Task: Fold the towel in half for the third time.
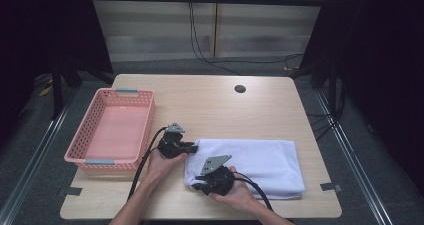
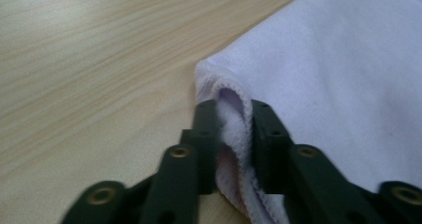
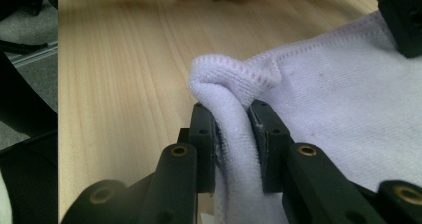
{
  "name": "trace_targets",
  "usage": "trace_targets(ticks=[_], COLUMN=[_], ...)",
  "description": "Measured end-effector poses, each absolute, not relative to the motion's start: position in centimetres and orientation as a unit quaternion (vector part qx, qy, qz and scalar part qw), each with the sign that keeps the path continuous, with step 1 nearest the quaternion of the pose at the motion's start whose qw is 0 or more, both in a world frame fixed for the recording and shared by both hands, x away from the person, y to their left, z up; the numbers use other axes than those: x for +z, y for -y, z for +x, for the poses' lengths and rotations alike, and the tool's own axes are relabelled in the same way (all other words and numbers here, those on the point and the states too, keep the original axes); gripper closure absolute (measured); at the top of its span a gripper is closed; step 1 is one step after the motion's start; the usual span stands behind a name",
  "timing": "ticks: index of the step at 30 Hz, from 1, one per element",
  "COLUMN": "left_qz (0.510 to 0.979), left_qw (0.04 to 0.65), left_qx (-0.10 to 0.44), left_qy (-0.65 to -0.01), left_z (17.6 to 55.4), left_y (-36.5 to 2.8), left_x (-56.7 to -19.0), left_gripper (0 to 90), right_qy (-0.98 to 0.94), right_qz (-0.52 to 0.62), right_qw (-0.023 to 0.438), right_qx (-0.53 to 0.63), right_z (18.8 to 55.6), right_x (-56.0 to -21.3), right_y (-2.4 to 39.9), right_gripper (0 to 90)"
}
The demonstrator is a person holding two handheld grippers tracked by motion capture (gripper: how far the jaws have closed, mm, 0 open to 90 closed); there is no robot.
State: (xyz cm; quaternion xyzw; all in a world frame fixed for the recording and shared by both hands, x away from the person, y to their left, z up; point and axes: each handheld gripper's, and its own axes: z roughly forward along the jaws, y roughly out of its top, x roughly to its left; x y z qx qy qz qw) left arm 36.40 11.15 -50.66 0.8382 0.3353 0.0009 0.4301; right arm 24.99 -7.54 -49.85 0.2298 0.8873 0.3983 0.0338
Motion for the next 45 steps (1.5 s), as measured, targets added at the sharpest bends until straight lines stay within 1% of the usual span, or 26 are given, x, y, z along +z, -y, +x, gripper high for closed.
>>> trace_targets(ticks=[3, 6, 12, 14, 15, 21, 25, 27, 32, 34, 39, 41, 45], left_qz=[0.826, 0.811, 0.799, 0.805, 0.800, 0.792, 0.788, 0.778, 0.784, 0.780, 0.785, 0.781, 0.779], left_qw=[0.441, 0.459, 0.483, 0.482, 0.492, 0.506, 0.506, 0.515, 0.513, 0.520, 0.518, 0.527, 0.527], left_qx=[-0.022, -0.039, -0.046, -0.041, -0.040, -0.027, -0.020, -0.026, -0.015, -0.013, 0.012, 0.021, 0.041], left_qy=[-0.350, -0.361, -0.356, -0.344, -0.341, -0.340, -0.351, -0.360, -0.349, -0.348, -0.341, -0.334, -0.337], left_z=[36.6, 36.8, 36.7, 36.8, 36.6, 36.4, 36.4, 36.6, 36.5, 36.6, 36.6, 36.1, 35.4], left_y=[-11.5, -11.9, -12.3, -12.3, -12.4, -13.3, -13.8, -14.1, -14.8, -15.3, -16.1, -16.5, -17.3], left_x=[-50.8, -50.6, -48.7, -47.6, -47.0, -45.0, -44.6, -44.5, -43.1, -42.3, -39.7, -38.4, -36.1], left_gripper=[81.5, 81.7, 81.8, 81.7, 81.7, 81.9, 82.0, 82.0, 82.0, 82.0, 82.2, 82.2, 82.3], right_qy=[-0.885, -0.881, -0.867, -0.862, -0.860, -0.848, -0.836, -0.835, -0.831, -0.829, -0.826, -0.823, -0.817], right_qz=[0.236, 0.243, 0.251, 0.253, 0.254, 0.252, 0.258, 0.261, 0.257, 0.255, 0.239, 0.234, 0.209], right_qw=[0.024, 0.016, 0.006, 0.006, 0.006, 0.006, 0.010, 0.009, 0.002, 0.002, 0.008, 0.007, 0.015], right_qx=[0.402, 0.405, 0.431, 0.439, 0.442, 0.466, 0.484, 0.485, 0.493, 0.499, 0.510, 0.518, 0.537], right_z=[25.1, 25.2, 25.2, 25.1, 25.1, 25.0, 25.0, 25.2, 25.5, 25.6, 26.0, 26.1, 25.8], right_x=[-49.8, -49.4, -48.1, -47.4, -47.1, -45.1, -43.9, -43.7, -43.0, -42.5, -40.7, -39.8, -37.4], right_y=[7.7, 7.9, 8.5, 8.7, 8.8, 8.5, 8.4, 7.9, 7.3, 7.0, 5.8, 5.3, 3.7], right_gripper=[76.1, 76.6, 76.9, 76.9, 76.9, 77.0, 77.3, 77.3, 77.5, 77.5, 77.7, 78.0, 78.1])
